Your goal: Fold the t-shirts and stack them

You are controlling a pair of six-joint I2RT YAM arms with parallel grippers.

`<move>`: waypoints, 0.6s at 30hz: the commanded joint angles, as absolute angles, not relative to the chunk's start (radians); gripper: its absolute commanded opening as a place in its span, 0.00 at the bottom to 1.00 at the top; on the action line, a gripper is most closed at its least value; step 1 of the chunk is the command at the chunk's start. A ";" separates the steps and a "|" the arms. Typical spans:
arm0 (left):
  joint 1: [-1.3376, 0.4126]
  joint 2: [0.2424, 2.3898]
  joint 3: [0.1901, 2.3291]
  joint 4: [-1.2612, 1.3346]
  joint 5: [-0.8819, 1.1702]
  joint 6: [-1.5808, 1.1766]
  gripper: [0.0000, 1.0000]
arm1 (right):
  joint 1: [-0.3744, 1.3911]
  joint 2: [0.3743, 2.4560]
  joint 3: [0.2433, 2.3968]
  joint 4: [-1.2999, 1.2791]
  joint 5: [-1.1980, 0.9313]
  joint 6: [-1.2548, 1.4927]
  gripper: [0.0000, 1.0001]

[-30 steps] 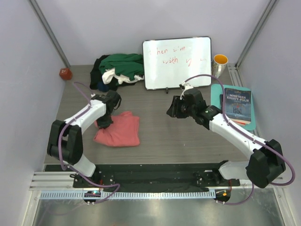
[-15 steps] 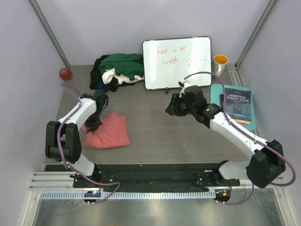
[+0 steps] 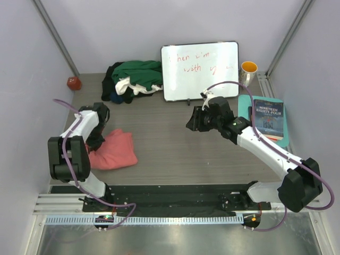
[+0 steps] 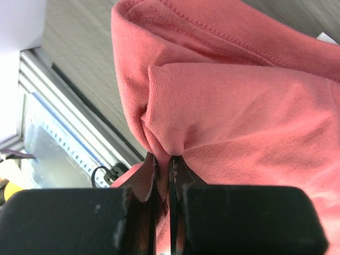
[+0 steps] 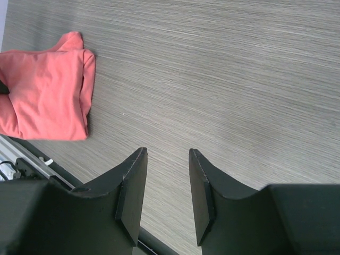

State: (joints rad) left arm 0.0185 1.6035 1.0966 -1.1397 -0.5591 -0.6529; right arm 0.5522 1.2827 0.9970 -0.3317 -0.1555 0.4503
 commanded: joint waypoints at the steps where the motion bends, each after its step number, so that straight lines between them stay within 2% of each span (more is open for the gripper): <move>1: 0.081 1.571 1.112 -1.158 -0.643 -0.670 0.01 | 0.552 1.267 1.051 -0.322 -0.192 0.454 0.43; 11: 0.187 1.621 1.060 -1.117 -0.663 -0.695 0.00 | 0.551 1.371 1.164 -0.330 -0.278 0.451 0.43; 18: 0.230 1.667 1.121 -1.132 -0.684 -0.666 0.00 | 0.551 1.436 1.207 -0.316 -0.325 0.460 0.42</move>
State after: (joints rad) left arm 0.2218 1.6367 1.0763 -1.1259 -0.6144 -0.6720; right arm 0.5522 1.4235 1.1576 -0.3408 -0.2764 0.4541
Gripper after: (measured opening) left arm 0.040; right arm 0.427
